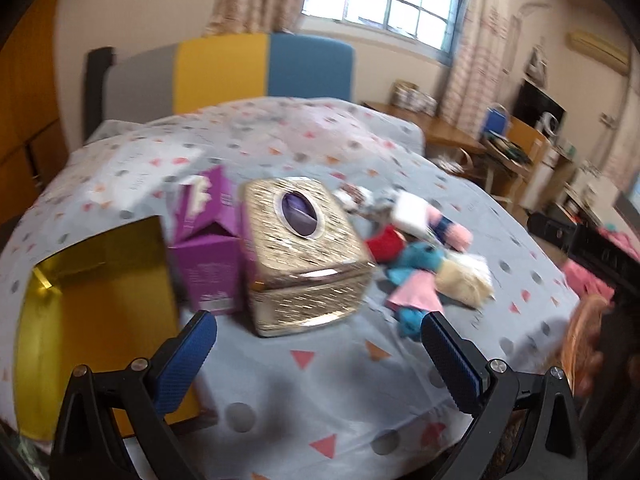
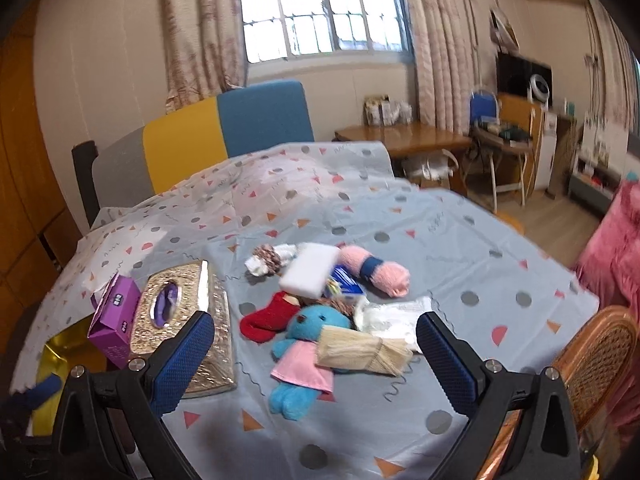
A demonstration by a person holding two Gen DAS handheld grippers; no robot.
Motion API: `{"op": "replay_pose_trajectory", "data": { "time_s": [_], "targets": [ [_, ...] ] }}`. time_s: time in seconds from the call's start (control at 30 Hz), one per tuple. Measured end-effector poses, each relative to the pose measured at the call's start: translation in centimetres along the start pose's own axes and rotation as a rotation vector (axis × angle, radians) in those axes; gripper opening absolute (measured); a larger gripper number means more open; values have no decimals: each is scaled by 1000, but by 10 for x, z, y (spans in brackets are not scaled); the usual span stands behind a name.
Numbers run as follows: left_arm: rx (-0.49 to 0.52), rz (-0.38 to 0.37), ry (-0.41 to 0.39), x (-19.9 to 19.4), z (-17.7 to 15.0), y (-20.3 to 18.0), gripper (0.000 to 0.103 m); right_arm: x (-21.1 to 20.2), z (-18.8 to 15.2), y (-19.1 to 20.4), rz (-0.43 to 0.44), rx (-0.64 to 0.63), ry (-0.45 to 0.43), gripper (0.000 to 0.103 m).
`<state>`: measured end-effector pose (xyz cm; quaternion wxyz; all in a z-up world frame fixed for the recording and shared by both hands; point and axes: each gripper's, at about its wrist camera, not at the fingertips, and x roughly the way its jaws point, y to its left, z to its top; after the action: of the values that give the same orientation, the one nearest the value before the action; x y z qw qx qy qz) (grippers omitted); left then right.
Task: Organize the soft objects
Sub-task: 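Reach the left gripper to the beige burlap pouch and grasp it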
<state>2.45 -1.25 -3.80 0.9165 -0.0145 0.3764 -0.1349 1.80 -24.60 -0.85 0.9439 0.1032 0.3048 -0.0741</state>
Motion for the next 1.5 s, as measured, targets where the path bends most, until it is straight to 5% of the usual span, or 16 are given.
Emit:
{"op": "replay_pose_trajectory", "data": {
  "time_s": [0.27,0.4,0.57,1.0,1.03,1.1,1.13,1.17,1.27,1.5],
  "targets": [
    [188,-147,100,38,2,-52,101,0,3,-71,-112,100,29,103],
    [246,-186,149,62,7,-75,91,1,3,-94,-122,146,38,103],
    [375,-213,163,88,14,-110,77,8,0,-107,-106,165,62,103],
    [834,-219,185,156,16,-187,66,15,-6,-135,-128,213,86,103],
    [866,-203,200,165,14,-192,61,14,-6,-136,-129,215,86,103],
    [902,-168,225,179,9,-195,32,13,-6,-140,-136,219,85,103],
    [899,-168,246,185,7,-195,14,13,-6,-142,-138,223,85,103],
    [870,-194,260,187,7,-193,9,13,-6,-144,-139,226,85,103],
    [799,-241,250,183,6,-183,5,15,-5,-148,-147,231,88,103],
    [446,-375,271,161,38,-139,5,31,-5,-153,-127,282,125,103]
  ]
}}
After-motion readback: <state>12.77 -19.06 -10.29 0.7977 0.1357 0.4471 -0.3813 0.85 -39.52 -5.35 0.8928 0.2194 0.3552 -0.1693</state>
